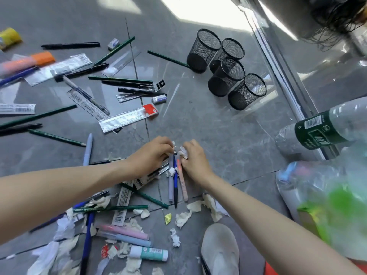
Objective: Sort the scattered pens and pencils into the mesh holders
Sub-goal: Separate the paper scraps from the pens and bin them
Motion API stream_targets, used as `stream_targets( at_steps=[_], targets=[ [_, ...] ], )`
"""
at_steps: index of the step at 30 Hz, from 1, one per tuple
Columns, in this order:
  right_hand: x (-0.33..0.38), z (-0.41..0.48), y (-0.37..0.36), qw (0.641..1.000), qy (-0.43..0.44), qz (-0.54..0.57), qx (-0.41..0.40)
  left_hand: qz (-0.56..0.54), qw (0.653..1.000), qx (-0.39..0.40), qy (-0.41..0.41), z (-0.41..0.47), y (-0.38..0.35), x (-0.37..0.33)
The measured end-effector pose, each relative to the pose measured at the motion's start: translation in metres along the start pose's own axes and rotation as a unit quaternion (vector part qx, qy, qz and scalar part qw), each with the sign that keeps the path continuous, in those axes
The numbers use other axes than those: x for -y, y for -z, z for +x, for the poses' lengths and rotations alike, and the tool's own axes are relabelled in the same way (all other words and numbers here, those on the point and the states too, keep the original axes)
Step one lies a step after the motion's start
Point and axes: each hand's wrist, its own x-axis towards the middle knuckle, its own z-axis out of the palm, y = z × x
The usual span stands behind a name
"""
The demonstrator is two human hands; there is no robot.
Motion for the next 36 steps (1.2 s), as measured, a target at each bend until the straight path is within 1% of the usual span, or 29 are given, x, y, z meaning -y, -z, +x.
stream_targets(
  at_steps=[2, 3, 4, 5, 6, 8, 10, 12, 13, 14, 17, 19, 20, 22, 23, 24, 26, 27, 28, 29, 30, 32, 34, 35, 36],
  targets=[
    [0.009, 0.008, -0.005, 0.998, -0.02, 0.047, -0.028, -0.059, 0.993, -0.06, 0.084, 0.004, -0.002, -0.008],
    [0.013, 0.012, -0.004, 0.995, -0.043, 0.084, -0.037, -0.103, 0.981, -0.085, 0.141, 0.008, -0.001, -0.012],
    [0.016, 0.017, -0.003, 0.988, -0.066, 0.13, -0.043, -0.155, 0.961, -0.102, 0.206, 0.013, 0.002, -0.016],
    [0.019, 0.02, 0.0, 0.979, -0.086, 0.182, -0.044, -0.218, 0.932, -0.115, 0.266, 0.019, 0.006, -0.019],
    [0.022, 0.024, 0.002, 0.967, -0.103, 0.23, -0.044, -0.289, 0.894, -0.126, 0.32, 0.025, 0.009, -0.023],
    [0.028, 0.032, 0.005, 0.941, -0.141, 0.306, -0.03, -0.413, 0.807, -0.154, 0.392, 0.035, 0.017, -0.029],
    [0.037, 0.041, 0.007, 0.919, -0.166, 0.359, -0.007, -0.492, 0.742, -0.171, 0.422, 0.044, 0.026, -0.031],
    [0.049, 0.049, 0.011, 0.884, -0.173, 0.435, 0.007, -0.569, 0.685, -0.174, 0.421, 0.052, 0.036, -0.033],
    [0.057, 0.052, 0.014, 0.862, -0.173, 0.477, 0.011, -0.596, 0.66, -0.179, 0.42, 0.055, 0.041, -0.033],
    [0.062, 0.054, 0.017, 0.842, -0.173, 0.511, 0.012, -0.61, 0.644, -0.188, 0.422, 0.057, 0.046, -0.034],
    [0.078, 0.061, 0.025, 0.794, -0.172, 0.583, -0.001, -0.614, 0.63, -0.222, 0.42, 0.064, 0.061, -0.038],
    [0.087, 0.065, 0.03, 0.745, -0.175, 0.643, -0.004, -0.636, 0.605, -0.246, 0.41, 0.068, 0.072, -0.041],
    [0.091, 0.068, 0.031, 0.723, -0.181, 0.667, -0.007, -0.641, 0.598, -0.259, 0.406, 0.071, 0.076, -0.039],
    [0.105, 0.073, 0.033, 0.699, -0.191, 0.689, -0.009, -0.628, 0.605, -0.278, 0.404, 0.075, 0.087, -0.038],
    [0.114, 0.074, 0.033, 0.685, -0.193, 0.702, -0.003, -0.625, 0.6, -0.291, 0.407, 0.076, 0.092, -0.037],
    [0.126, 0.076, 0.032, 0.664, -0.193, 0.722, 0.005, -0.621, 0.593, -0.309, 0.409, 0.076, 0.1, -0.037],
    [0.149, 0.079, 0.03, 0.606, -0.181, 0.774, 0.005, -0.622, 0.581, -0.332, 0.406, 0.073, 0.113, -0.038],
    [0.16, 0.081, 0.03, 0.585, -0.175, 0.792, 0.004, -0.621, 0.582, -0.343, 0.397, 0.072, 0.121, -0.039],
    [0.173, 0.083, 0.029, 0.577, -0.173, 0.798, 0.001, -0.61, 0.59, -0.358, 0.389, 0.069, 0.131, -0.041],
    [0.187, 0.085, 0.028, 0.583, -0.171, 0.794, -0.003, -0.593, 0.602, -0.371, 0.385, 0.066, 0.142, -0.041],
    [0.202, 0.087, 0.024, 0.6, -0.171, 0.781, -0.01, -0.573, 0.612, -0.386, 0.385, 0.061, 0.154, -0.042],
    [0.234, 0.09, 0.015, 0.651, -0.166, 0.74, -0.031, -0.54, 0.619, -0.41, 0.396, 0.046, 0.182, -0.042],
    [0.269, 0.089, 0.005, 0.687, -0.148, 0.711, -0.036, -0.531, 0.627, -0.41, 0.395, 0.025, 0.214, -0.044],
    [0.288, 0.086, 0.002, 0.693, -0.136, 0.707, -0.026, -0.539, 0.624, -0.415, 0.386, 0.012, 0.23, -0.047],
    [0.306, 0.081, -0.002, 0.692, -0.127, 0.711, -0.012, -0.551, 0.612, -0.426, 0.374, -0.001, 0.245, -0.046]
  ],
)
